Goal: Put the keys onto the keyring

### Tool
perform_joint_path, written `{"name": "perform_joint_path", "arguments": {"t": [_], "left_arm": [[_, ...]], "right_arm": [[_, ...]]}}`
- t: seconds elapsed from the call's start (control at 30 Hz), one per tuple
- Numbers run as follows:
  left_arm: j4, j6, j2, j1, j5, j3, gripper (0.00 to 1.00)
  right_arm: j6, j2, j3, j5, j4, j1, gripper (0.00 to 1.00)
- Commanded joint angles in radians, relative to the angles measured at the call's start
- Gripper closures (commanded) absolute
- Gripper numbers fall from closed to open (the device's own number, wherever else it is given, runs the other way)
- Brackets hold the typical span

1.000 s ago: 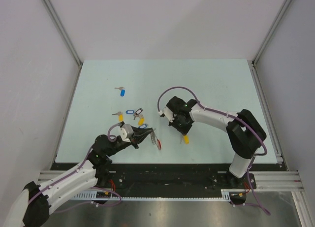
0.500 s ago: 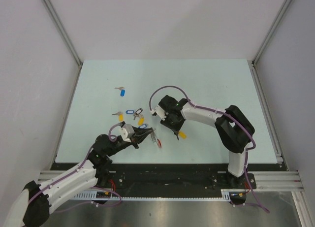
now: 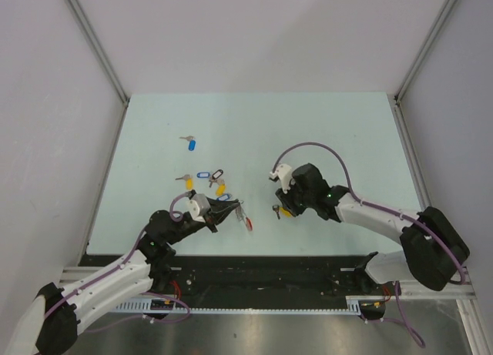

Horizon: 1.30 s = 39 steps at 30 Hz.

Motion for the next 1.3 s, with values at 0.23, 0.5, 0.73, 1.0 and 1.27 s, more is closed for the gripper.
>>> {"name": "perform_joint_path", "arguments": {"t": [0.23, 0.5, 0.73, 1.0, 1.27], "left_arm": [[0.058, 0.005, 0.007, 0.007, 0.009, -0.006, 1.00], [0.058, 0.007, 0.016, 0.007, 0.010, -0.003, 1.00], [0.055, 0.010, 0.015, 0.007, 0.009, -0.004, 1.00], [0.057, 0.012, 0.018, 0.005, 0.009, -0.004, 0.99], [0.057, 0.010, 0.018, 0.007, 0.012, -0.003, 1.00]], "right_arm": [[0.047, -0.062, -0.212, -0.088, 0.507, -0.068, 0.72], [0.098, 0.020, -0.212, -0.064, 0.512, -0.066, 0.75], [0.106, 0.055, -0.214, -0.077, 0.510, -0.061, 0.75], [0.121, 0.081, -0.212, -0.079, 0.517, -0.061, 0.77], [0.126, 0.093, -0.212, -0.082, 0.524, -0.063, 0.80]]}}
